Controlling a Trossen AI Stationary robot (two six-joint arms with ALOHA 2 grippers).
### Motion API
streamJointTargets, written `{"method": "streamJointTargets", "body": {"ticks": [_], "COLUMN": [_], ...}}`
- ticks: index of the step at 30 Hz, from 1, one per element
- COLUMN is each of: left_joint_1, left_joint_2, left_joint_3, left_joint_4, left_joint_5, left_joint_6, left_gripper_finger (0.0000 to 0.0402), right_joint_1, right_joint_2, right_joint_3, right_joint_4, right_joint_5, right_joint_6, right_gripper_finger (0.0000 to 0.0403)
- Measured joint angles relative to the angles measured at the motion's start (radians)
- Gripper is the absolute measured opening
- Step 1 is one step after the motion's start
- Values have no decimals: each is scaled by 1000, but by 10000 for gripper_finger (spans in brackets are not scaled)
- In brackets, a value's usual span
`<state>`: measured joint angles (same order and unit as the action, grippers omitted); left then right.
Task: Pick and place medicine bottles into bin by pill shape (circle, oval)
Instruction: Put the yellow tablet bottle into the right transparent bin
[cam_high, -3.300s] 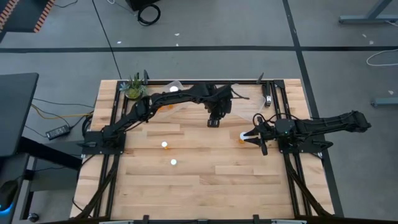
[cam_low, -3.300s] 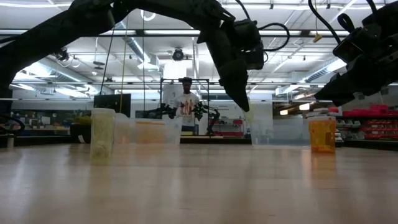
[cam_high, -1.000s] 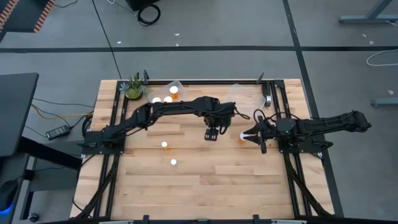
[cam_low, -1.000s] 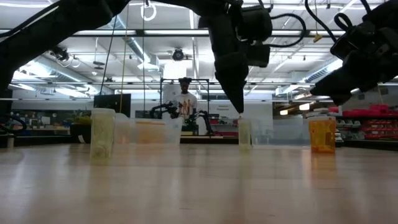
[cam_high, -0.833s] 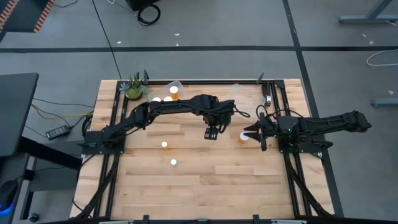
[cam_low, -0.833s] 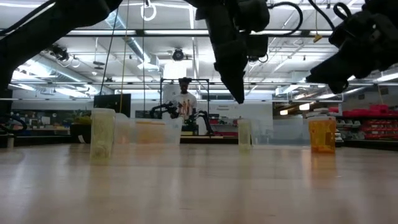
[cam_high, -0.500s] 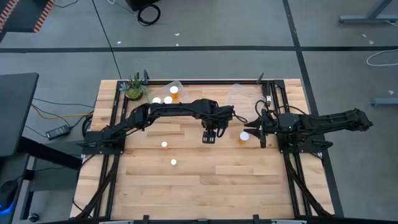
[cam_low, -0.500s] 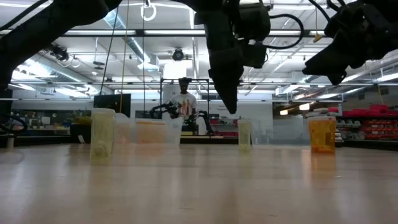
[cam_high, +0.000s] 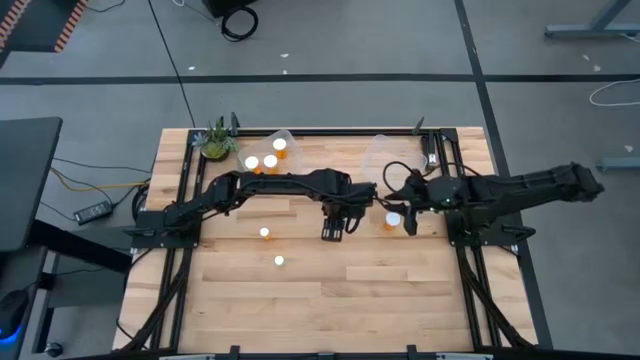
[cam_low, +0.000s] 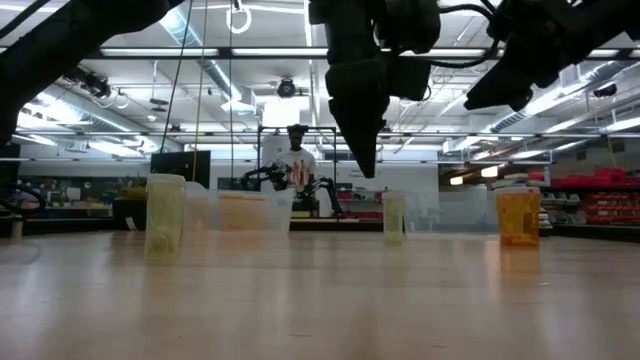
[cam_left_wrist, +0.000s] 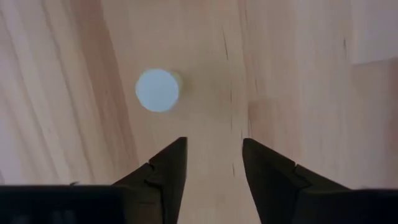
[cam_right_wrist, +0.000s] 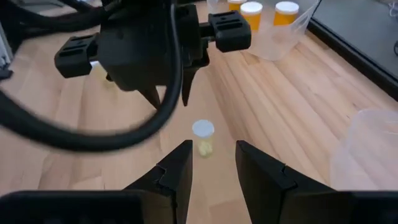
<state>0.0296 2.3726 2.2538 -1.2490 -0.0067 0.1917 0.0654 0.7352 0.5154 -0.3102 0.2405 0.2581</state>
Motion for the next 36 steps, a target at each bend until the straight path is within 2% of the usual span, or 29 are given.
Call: {"method": "streamJointTargets", "body": {"ticks": [9, 13, 20, 25, 31, 36], "left_joint_1": [-29, -37, -39, -51, -62, -63], "left_joint_2": [0, 0, 0, 0, -20, -125], "left_joint_3": [-101, -102, -103, -110, -216, -366], "left_joint_4": [21, 10, -23, 9, 60, 150], "left_joint_5": [0, 1, 0, 4, 19, 19], "left_joint_6": [3, 4, 3, 3, -8, -36], "left_gripper_finger": [141, 131, 119, 112, 111, 111], "right_joint_1": [1, -7, -7, -4, 44, 49], "right_joint_2": [101, 131, 151, 154, 183, 210], "right_joint_3": [41, 70, 201, 214, 214, 214], "right_joint_4": [-41, -48, -138, -182, -222, -174], "right_joint_5": [-13, -14, 4, 21, 54, 81], "right_joint_6": [57, 59, 15, 15, 50, 38], "right_gripper_finger": [129, 129, 129, 129, 129, 129]}}
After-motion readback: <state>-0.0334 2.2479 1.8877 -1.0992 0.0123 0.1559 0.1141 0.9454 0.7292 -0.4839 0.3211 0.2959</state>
